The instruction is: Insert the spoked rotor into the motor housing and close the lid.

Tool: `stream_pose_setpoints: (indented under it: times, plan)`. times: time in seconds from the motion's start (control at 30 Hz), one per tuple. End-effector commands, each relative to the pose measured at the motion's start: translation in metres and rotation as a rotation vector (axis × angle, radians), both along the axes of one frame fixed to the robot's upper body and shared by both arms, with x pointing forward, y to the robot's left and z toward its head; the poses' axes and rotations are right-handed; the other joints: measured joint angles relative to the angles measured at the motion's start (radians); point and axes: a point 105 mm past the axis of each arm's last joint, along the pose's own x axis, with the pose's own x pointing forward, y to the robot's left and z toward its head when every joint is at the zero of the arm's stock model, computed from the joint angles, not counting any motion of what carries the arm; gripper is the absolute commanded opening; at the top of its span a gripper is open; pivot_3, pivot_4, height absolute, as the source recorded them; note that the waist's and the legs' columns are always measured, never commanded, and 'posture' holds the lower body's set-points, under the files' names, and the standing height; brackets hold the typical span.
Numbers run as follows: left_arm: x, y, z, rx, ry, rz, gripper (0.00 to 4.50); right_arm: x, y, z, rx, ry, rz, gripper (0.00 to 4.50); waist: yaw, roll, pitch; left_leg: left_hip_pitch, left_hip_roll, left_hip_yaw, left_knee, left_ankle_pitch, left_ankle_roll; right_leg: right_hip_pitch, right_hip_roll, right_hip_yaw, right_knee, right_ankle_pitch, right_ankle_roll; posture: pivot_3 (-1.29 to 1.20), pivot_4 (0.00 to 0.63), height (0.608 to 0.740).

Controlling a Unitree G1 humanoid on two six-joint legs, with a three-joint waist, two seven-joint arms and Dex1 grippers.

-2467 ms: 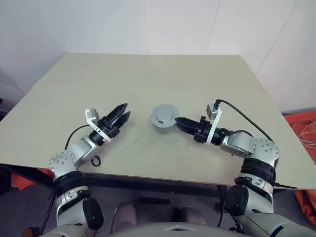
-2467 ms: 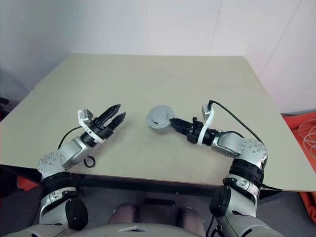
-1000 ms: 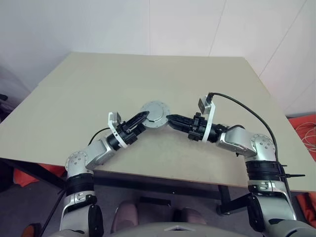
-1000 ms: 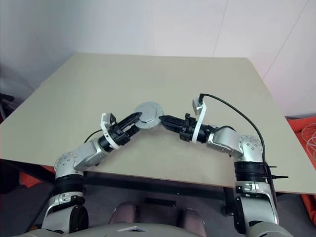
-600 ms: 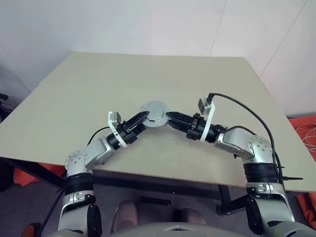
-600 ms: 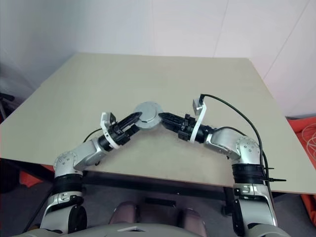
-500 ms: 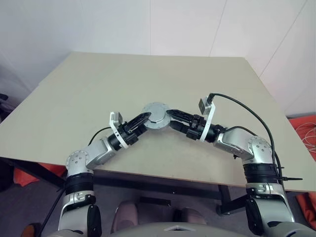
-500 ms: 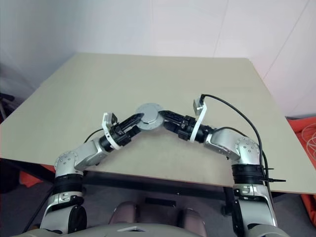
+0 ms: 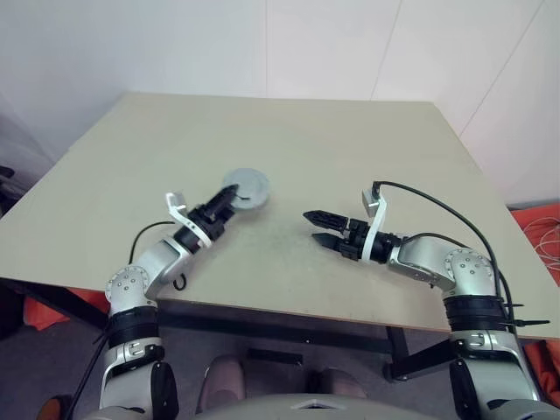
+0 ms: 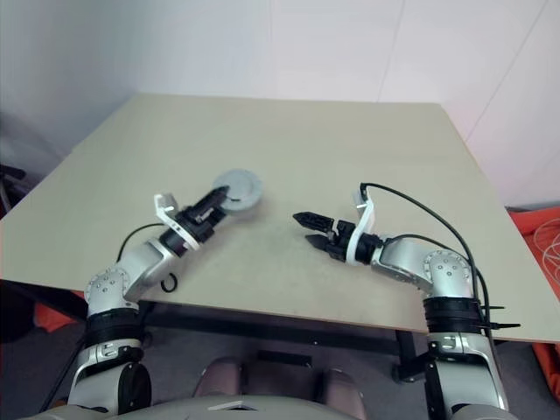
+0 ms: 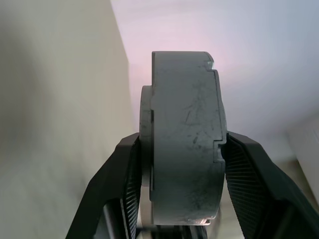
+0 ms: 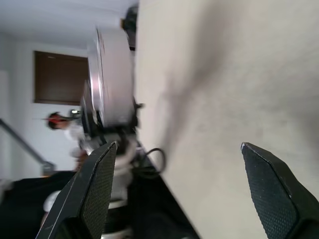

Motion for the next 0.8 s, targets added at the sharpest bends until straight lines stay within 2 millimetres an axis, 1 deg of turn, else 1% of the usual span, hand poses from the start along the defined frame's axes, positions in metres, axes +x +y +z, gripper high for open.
stream_pose_setpoints:
  times: [0.03, 0.1, 0.17, 0.27, 0.33, 0.4, 0.47, 0.5, 0.63, 0.7, 0.8]
  plan:
    - [0.013, 0.014, 0.041, -0.032, -0.103, 0.111, 2.04, -0.001, 0.010, 0.030, -0.117, -0.212, 0.117, 4.50, 0.000, -0.001, 0.000, 0.000, 0.000, 0.000, 0.000, 0.000, 0.000, 0.000, 0.000, 0.000, 0.000, 0.000, 0.000, 0.00, 0.000, 0.740]
    - [0.020, 0.020, 0.043, -0.030, -0.074, 0.168, 2.04, -0.004, 0.015, 0.040, -0.205, -0.343, 0.180, 4.50, 0.002, -0.002, 0.000, -0.001, 0.000, 0.000, 0.001, 0.000, 0.000, 0.000, 0.000, 0.000, 0.000, 0.000, 0.001, 0.00, 0.000, 0.740]
    - [0.026, 0.027, 0.043, -0.028, -0.046, 0.220, 2.04, -0.007, 0.019, 0.045, -0.311, -0.482, 0.248, 4.50, 0.005, -0.003, 0.000, -0.002, 0.000, -0.001, 0.001, 0.000, 0.001, 0.000, 0.000, 0.000, 0.000, 0.001, 0.001, 0.00, 0.000, 0.740]
    - [0.034, 0.036, 0.039, -0.031, 0.008, 0.285, 2.04, -0.009, 0.028, 0.062, -0.345, -0.706, 0.296, 4.50, 0.007, -0.008, 0.000, -0.002, 0.000, -0.001, 0.002, -0.001, 0.001, 0.000, 0.000, -0.001, 0.000, 0.001, 0.001, 0.00, 0.000, 0.740]
    - [0.036, 0.041, 0.038, -0.019, 0.017, 0.320, 2.04, -0.010, 0.031, 0.064, -0.412, -0.851, 0.324, 4.50, 0.008, -0.011, 0.000, -0.003, 0.000, -0.001, 0.002, -0.001, 0.002, 0.000, 0.000, -0.001, 0.000, 0.001, 0.001, 0.00, 0.000, 0.740]
    - [0.038, 0.048, 0.034, -0.006, 0.038, 0.353, 2.04, -0.013, 0.035, 0.066, -0.435, -0.948, 0.361, 4.50, 0.008, -0.013, 0.000, -0.002, 0.001, -0.001, 0.002, -0.001, 0.003, 0.000, 0.000, -0.001, -0.001, 0.001, 0.001, 0.00, 0.000, 0.740]
    - [0.039, 0.055, 0.028, 0.005, 0.062, 0.381, 2.04, -0.015, 0.037, 0.065, -0.435, -0.998, 0.383, 4.50, 0.007, -0.015, 0.001, -0.002, 0.001, -0.001, 0.003, -0.002, 0.003, 0.000, 0.000, -0.001, -0.001, 0.001, 0.001, 0.00, 0.000, 0.740]
    - [0.040, 0.058, 0.026, 0.001, 0.070, 0.389, 2.04, -0.015, 0.036, 0.063, -0.462, -1.023, 0.397, 4.50, 0.006, -0.016, 0.001, -0.002, 0.001, -0.001, 0.003, -0.002, 0.003, 0.000, 0.000, -0.001, 0.000, 0.001, 0.001, 0.00, 0.000, 0.740]
    - [0.040, 0.066, 0.024, -0.011, 0.080, 0.411, 2.04, -0.014, 0.037, 0.055, -0.536, -1.112, 0.424, 4.50, 0.003, -0.017, 0.001, 0.000, 0.001, -0.001, 0.004, -0.002, 0.003, 0.000, 0.000, -0.001, 0.001, 0.001, 0.000, 0.00, 0.000, 0.740]
    - [0.041, 0.071, 0.022, -0.012, 0.088, 0.427, 2.04, -0.014, 0.038, 0.052, -0.541, -1.126, 0.428, 4.50, 0.003, -0.018, 0.002, 0.000, 0.001, -0.001, 0.005, -0.002, 0.003, 0.000, 0.000, -0.001, 0.001, 0.001, 0.000, 0.00, 0.000, 0.740]
    - [0.045, 0.080, 0.013, -0.028, 0.130, 0.476, 2.04, -0.014, 0.039, 0.049, -0.537, -1.132, 0.434, 4.50, 0.001, -0.018, 0.002, 0.000, 0.001, -0.001, 0.007, -0.002, 0.003, 0.000, 0.000, -0.001, 0.002, 0.002, -0.002, 0.00, 0.000, 0.740]
